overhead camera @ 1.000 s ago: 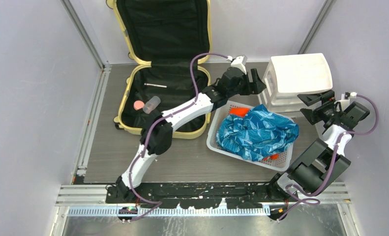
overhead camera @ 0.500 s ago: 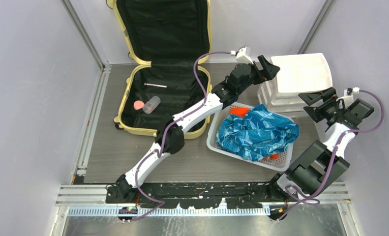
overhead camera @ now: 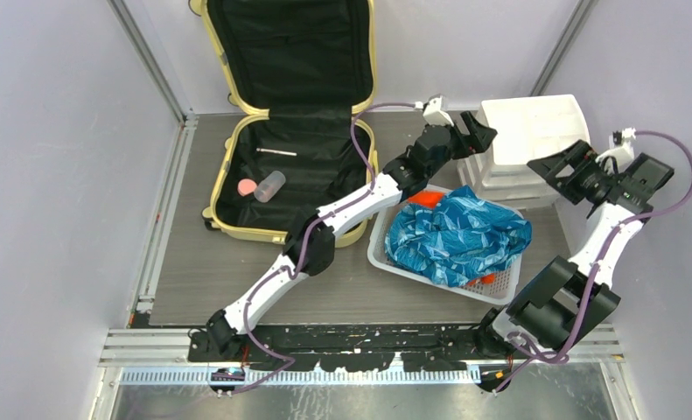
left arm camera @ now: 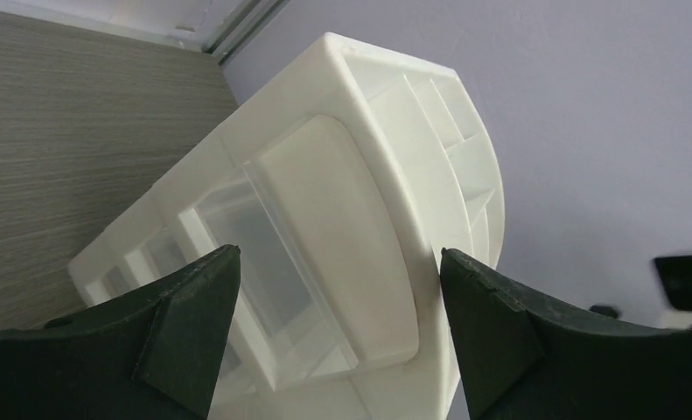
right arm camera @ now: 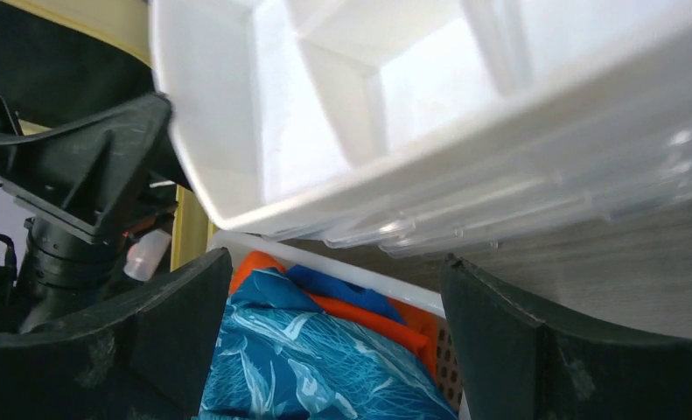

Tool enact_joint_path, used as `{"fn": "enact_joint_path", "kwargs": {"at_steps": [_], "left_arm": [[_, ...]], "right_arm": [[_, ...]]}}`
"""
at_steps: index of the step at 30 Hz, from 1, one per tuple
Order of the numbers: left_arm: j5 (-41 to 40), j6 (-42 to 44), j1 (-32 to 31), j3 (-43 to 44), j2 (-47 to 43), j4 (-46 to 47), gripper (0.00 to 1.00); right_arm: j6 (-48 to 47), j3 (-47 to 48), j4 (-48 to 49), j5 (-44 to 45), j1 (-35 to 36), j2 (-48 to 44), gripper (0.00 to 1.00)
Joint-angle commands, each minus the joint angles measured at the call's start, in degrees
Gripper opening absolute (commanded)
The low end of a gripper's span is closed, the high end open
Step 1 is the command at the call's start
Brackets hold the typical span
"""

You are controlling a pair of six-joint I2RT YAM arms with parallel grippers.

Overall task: Open, take out, and arrange the luggage
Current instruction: Move the storage box to the center of the board.

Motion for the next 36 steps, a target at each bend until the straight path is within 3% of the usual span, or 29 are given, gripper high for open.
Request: {"fn": "enact_joint_path", "kwargs": {"at_steps": [1, 4, 7, 12, 19, 23, 28, 31, 36], "left_arm": [[2.77, 9.21, 1.25, -9.02, -14.14, 2.48, 0.85], [5.87, 10.43, 3.14, -16.31, -20.89, 4.46, 0.85], [9.31, 13.52, 4.2, -24.05, -27.62, 6.51, 0.85], [10.55, 22.21, 5.55, -42.03, -43.41, 8.53, 0.86], [9.11, 21.06, 9.77, -63.88, -57.87, 11.49, 0.86], [9.56, 20.22, 11.24, -69.28, -61.02, 12.13, 0.86], [10.92, 17.59, 12.43, -71.12, -60.33, 12.83, 0.87], [14.16, 12.34, 14.07, -70.74, -57.78, 14.62, 0.86], [13.22, 8.03, 15.06, -70.24, -55.17, 16.43, 0.84]], "right_arm": [[-16.93, 10.31, -14.23, 0.5, 1.63, -4.92, 0.92], [-23.64, 17.6, -22.54, 4.26, 5.52, -3.89, 0.92], [-26.92, 25.38, -26.76, 12.22, 13.68, -0.89, 0.92], [-26.73, 37.87, -29.39, 27.76, 27.83, 8.98, 0.9], [-29.21, 43.62, -28.39, 48.41, 39.6, 18.77, 0.83], [-30.92, 42.34, -27.27, 52.91, 41.61, 20.69, 0.66], [-32.6, 38.25, -25.01, 50.16, 44.06, 19.03, 0.25], [-33.35, 36.75, -23.68, 46.88, 46.89, 17.37, 0.1], [-33.99, 39.15, -23.82, 43.44, 51.78, 18.38, 0.07]]}}
